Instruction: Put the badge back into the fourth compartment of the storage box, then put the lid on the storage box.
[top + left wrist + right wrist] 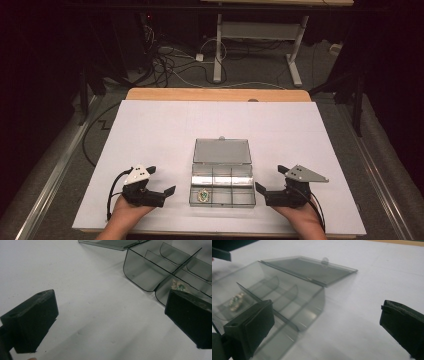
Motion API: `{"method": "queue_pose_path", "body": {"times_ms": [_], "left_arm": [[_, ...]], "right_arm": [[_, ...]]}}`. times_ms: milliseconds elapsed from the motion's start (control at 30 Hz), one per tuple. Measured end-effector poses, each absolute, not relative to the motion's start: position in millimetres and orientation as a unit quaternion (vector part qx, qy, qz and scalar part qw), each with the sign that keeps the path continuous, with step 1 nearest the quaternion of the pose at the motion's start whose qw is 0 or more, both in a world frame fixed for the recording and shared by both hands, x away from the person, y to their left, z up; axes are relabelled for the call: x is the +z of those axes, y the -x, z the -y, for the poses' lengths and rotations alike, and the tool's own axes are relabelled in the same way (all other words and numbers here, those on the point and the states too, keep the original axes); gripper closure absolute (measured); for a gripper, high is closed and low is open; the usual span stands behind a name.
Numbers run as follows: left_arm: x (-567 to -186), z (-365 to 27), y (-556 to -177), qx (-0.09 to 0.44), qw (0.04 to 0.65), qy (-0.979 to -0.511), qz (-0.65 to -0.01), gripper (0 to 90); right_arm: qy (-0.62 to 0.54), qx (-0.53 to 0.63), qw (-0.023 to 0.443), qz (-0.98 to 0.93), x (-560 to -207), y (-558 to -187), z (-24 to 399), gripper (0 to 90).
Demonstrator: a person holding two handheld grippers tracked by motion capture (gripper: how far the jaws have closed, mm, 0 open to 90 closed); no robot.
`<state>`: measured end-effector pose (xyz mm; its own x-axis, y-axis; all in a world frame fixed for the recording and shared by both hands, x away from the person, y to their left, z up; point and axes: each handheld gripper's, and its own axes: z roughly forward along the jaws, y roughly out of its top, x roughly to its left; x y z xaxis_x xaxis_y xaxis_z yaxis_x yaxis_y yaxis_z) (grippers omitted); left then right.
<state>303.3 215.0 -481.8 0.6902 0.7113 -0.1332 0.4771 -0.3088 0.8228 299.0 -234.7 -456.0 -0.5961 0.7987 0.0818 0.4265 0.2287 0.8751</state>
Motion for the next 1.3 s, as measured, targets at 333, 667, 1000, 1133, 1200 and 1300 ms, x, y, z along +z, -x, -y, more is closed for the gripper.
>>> {"method": "queue_pose_path", "body": {"times_ms": [333,667,1000,1133,1200,1300], "left_arm": [[-481,-217,-303,0.131,0.457,-0.796,-0.375,0.0],[-479,-221,-304,0.133,0.460,-0.791,-0.381,0.0],[-461,-217,-311,0.139,0.475,-0.783,-0.378,0.0],[-454,-215,-320,0.137,0.476,-0.781,-0.381,0.0],[-453,-213,-326,0.132,0.475,-0.781,-0.384,0.0],[-456,-207,-336,0.131,0.470,-0.783,-0.386,0.0]], "right_arm": [[-0.418,0.453,0.218,-0.757,-467,-298,258,0.1],[-0.413,0.454,0.240,-0.752,-462,-303,255,0.1],[-0.418,0.459,0.245,-0.744,-457,-310,257,0.1],[-0.418,0.461,0.247,-0.743,-454,-312,254,0.1],[-0.418,0.462,0.244,-0.743,-454,-314,252,0.1],[-0.418,0.462,0.243,-0.743,-454,-318,248,0.1]]}}
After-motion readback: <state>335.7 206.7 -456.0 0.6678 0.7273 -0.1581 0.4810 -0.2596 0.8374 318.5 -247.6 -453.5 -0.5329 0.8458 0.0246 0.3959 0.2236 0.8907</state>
